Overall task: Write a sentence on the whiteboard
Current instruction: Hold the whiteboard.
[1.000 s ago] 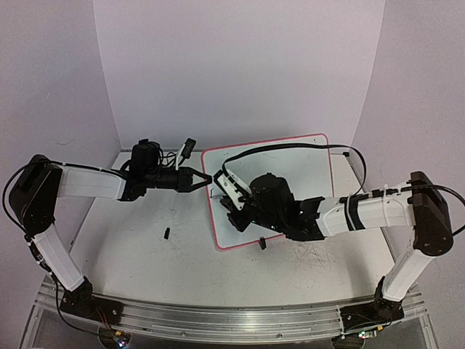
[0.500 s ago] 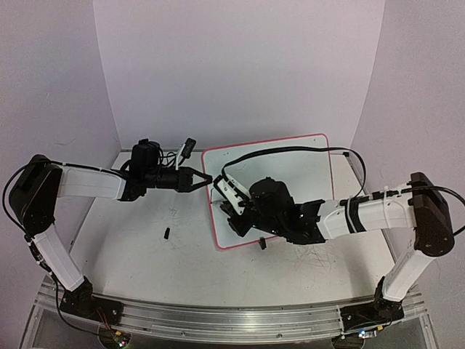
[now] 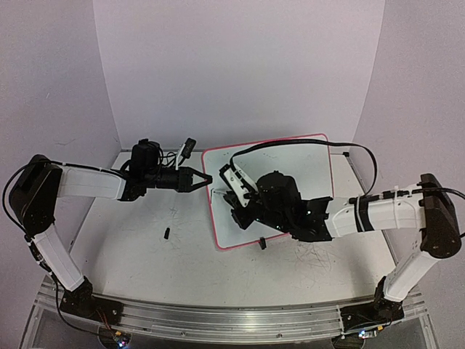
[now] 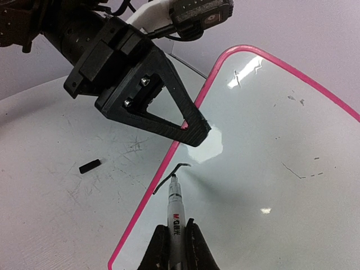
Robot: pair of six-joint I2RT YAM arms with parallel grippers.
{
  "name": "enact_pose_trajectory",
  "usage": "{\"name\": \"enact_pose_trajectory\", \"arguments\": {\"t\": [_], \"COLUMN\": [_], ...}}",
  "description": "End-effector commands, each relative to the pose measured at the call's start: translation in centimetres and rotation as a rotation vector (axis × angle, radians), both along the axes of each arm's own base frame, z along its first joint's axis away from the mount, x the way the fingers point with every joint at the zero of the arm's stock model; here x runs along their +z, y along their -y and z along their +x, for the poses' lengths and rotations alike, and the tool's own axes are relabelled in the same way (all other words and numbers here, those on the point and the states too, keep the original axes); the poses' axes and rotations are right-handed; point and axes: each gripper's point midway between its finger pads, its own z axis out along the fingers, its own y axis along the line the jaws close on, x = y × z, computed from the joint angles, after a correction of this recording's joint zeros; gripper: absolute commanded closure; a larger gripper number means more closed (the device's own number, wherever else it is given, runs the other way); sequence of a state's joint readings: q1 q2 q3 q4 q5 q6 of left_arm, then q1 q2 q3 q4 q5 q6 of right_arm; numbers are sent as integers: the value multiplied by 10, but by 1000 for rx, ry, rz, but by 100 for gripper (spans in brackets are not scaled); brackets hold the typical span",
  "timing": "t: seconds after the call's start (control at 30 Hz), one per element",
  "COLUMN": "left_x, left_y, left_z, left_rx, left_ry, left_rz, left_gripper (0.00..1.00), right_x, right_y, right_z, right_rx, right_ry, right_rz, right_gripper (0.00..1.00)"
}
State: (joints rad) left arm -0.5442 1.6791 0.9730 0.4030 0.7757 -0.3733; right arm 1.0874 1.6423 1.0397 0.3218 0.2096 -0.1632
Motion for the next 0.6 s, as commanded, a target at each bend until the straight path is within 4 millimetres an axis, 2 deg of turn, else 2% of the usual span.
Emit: {"name": "enact_pose_trajectory", "arguments": {"t": [0.0, 0.57], "left_x": [14, 15], "left_y": [0, 1], "left_z": [3, 3], "left_rx": [0, -3], "left_ry": [71, 72], "left_rz": [-25, -26], "left_gripper": [92, 92], "right_x": [17, 14], "right_y": [0, -2], "right_z": [12, 21], "right_rx": [-59, -76], "right_ry": [26, 29], "right_rz": [56, 60], "right_gripper": [100, 100]}}
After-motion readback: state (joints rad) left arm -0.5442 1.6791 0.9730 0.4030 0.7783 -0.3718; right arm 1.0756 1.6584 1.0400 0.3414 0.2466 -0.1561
